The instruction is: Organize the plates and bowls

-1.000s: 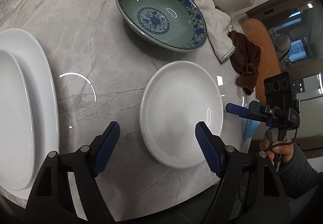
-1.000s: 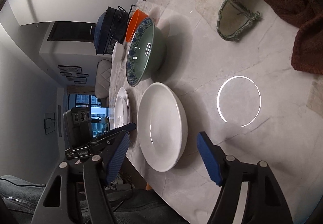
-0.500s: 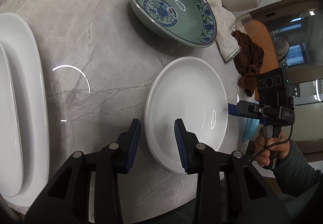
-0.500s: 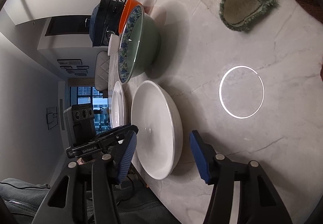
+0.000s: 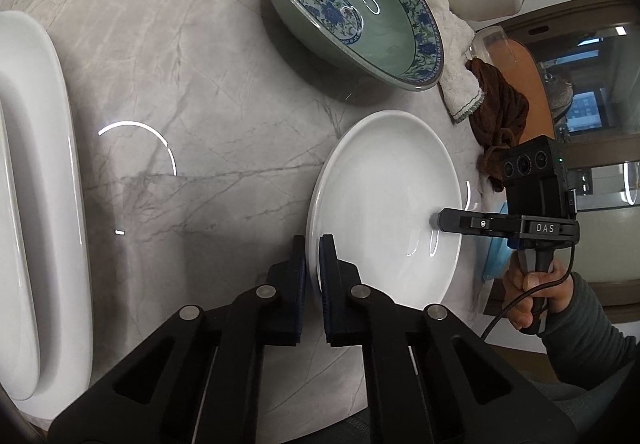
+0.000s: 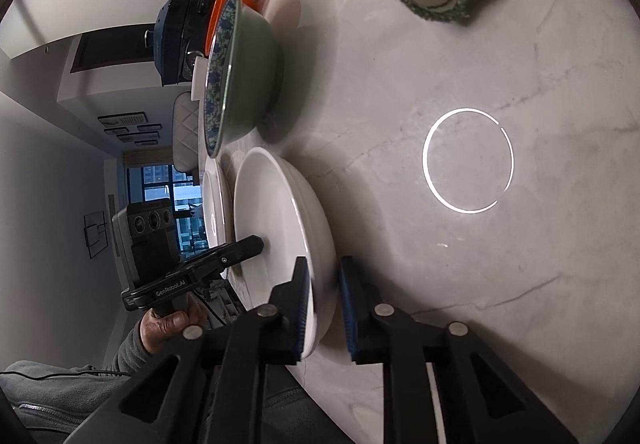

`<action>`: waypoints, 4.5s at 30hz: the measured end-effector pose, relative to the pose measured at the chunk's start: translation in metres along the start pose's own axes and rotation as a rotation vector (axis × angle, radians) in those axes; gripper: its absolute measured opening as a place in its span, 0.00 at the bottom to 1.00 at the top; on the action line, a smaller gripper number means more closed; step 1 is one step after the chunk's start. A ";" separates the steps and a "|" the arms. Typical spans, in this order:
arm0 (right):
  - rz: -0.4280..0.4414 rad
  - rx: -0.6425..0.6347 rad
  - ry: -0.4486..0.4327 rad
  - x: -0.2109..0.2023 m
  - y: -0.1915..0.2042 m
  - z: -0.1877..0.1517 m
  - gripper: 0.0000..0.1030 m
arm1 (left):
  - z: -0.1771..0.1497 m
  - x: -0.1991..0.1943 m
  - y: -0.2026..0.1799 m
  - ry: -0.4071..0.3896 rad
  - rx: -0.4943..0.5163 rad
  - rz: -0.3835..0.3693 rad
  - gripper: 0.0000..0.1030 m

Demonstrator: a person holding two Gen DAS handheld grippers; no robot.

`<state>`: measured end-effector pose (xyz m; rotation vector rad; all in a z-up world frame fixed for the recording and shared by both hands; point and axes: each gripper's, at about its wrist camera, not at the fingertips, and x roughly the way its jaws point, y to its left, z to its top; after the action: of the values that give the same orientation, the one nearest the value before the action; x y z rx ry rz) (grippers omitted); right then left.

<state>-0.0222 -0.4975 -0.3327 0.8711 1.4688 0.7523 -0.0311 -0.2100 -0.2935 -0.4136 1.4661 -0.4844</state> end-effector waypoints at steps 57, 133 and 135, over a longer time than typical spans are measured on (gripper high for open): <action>-0.016 -0.214 0.121 0.139 0.224 0.017 0.16 | -0.037 -0.272 0.129 -0.230 -0.052 0.036 0.05; -0.499 -0.206 -0.031 0.252 0.221 0.025 0.23 | 0.005 -0.265 0.239 -0.199 0.025 0.051 0.81; -0.507 -0.214 -0.038 0.254 0.226 0.023 0.39 | 0.006 -0.275 0.246 -0.222 0.007 0.047 0.82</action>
<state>0.0186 -0.1648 -0.2711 0.3243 1.4602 0.4939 -0.0218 0.1457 -0.1972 -0.4130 1.2569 -0.3925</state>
